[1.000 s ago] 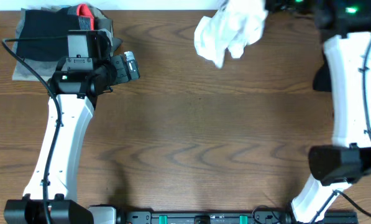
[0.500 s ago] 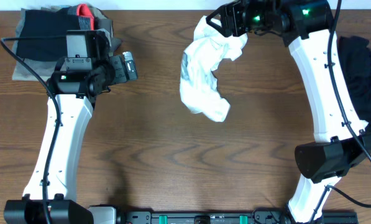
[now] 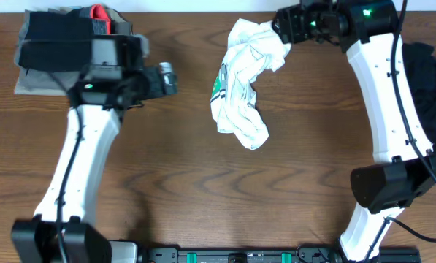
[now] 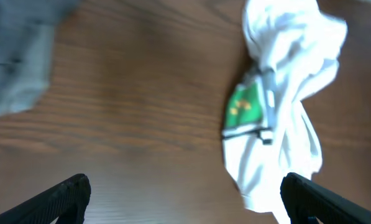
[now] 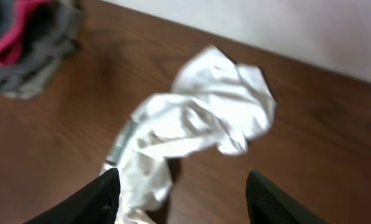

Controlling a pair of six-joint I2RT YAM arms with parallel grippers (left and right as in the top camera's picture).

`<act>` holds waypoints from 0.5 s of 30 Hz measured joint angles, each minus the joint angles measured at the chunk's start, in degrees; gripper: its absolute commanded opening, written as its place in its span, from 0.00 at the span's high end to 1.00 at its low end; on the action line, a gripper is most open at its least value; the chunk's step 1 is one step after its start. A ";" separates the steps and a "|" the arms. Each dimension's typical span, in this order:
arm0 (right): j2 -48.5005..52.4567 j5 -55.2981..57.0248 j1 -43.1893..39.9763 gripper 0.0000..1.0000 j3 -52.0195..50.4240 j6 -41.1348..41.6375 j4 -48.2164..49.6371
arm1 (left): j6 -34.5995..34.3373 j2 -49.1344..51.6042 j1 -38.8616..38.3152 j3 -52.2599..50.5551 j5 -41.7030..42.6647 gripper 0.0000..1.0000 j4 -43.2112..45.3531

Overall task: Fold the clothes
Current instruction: 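Grasp the crumpled white shirt's top edge with the right gripper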

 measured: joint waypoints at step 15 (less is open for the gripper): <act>0.00 -12.17 0.24 0.51 -22.93 1.55 6.34 | -2.67 3.67 -0.11 0.00 -0.09 0.04 -0.28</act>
